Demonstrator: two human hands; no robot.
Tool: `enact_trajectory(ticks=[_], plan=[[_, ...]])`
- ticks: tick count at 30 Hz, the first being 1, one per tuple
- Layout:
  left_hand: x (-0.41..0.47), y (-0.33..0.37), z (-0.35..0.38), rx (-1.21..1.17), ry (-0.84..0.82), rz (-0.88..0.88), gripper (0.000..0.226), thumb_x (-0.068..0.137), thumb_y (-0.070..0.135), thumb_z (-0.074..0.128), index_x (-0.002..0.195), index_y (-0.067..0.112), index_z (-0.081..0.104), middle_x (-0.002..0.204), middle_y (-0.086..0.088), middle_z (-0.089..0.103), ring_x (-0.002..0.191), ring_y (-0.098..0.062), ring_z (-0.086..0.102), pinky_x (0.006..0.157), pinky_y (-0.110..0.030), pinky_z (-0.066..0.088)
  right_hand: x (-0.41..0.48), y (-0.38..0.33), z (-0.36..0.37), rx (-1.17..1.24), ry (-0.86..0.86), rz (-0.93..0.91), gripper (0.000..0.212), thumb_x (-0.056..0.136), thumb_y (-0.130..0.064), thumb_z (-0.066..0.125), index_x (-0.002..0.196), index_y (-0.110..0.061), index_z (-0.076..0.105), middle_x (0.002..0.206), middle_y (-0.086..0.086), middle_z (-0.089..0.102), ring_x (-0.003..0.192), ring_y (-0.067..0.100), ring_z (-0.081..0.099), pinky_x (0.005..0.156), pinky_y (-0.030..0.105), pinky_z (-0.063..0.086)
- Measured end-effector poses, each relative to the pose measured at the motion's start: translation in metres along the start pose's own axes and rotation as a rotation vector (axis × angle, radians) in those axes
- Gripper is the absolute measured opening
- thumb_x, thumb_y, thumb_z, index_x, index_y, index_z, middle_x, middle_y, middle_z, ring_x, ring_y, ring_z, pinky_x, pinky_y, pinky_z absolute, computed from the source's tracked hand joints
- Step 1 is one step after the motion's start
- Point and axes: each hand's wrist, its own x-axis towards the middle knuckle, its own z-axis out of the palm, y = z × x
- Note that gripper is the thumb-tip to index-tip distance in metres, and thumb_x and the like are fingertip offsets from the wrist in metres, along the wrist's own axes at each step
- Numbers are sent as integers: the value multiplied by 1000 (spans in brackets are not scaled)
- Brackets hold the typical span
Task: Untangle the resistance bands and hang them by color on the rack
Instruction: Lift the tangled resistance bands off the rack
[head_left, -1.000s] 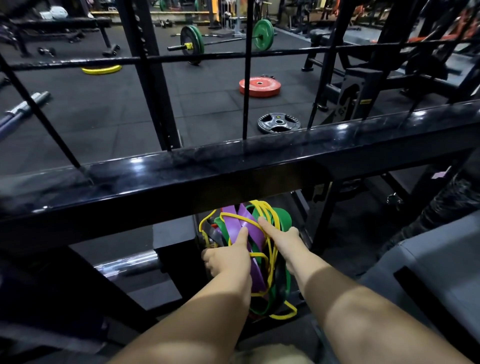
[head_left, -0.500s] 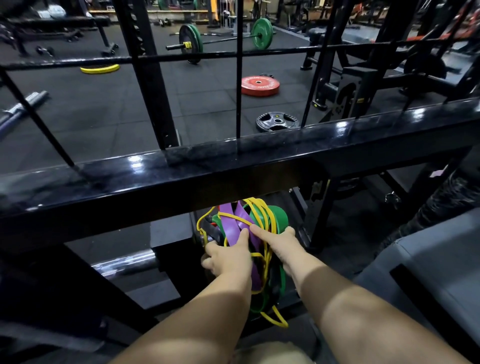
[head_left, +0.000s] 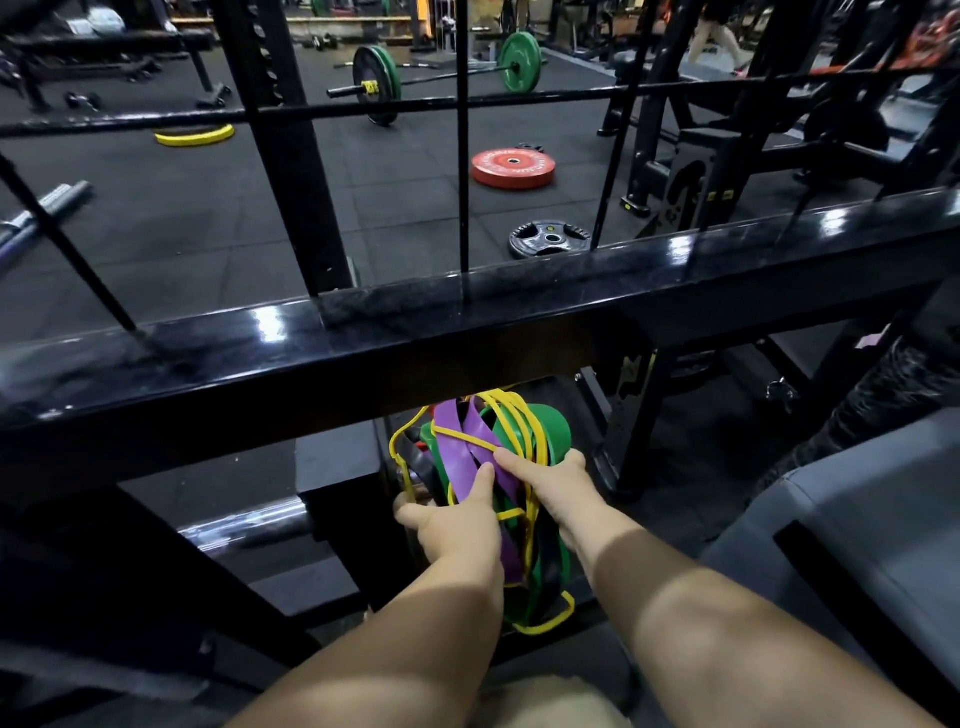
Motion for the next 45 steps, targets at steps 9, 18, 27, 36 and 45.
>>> enact_trajectory(ticks=[9,18,27,36,45], plan=[[2,19,2,-7,-2,1,98,68,49,81,137,9,23,117,-12,46,100,-27,44,94,-38,41,2,-3,7,112,-14,-24,135,20,-68,89,133,-18,38,118,6,62,105,28,63,89,48,55],[46,17,16,46,-68,-63,135,15,79,73,130,10,52,120,-13,62,105,-39,61,92,-52,50,6,-6,11,129,-39,-80,97,34,-56,90,114,-20,49,107,5,67,96,25,68,84,46,58],[22,37,40,198,-218,84,125,47,68,75,149,17,25,146,-12,41,127,-39,46,102,-54,42,15,-12,-14,194,10,-73,88,41,-44,92,113,-17,49,104,7,67,94,26,67,84,47,58],[3,34,81,266,-360,195,108,68,58,76,152,21,17,150,-10,36,132,-38,41,106,-53,38,21,-20,-64,332,49,-130,83,46,-36,94,114,-17,50,106,10,69,95,28,70,81,50,58],[-29,9,131,252,-611,124,132,35,79,76,146,33,21,142,-7,46,121,-32,54,96,-52,48,16,-13,-129,401,178,-170,73,53,-26,94,110,-14,51,103,11,70,92,28,71,80,49,59]])
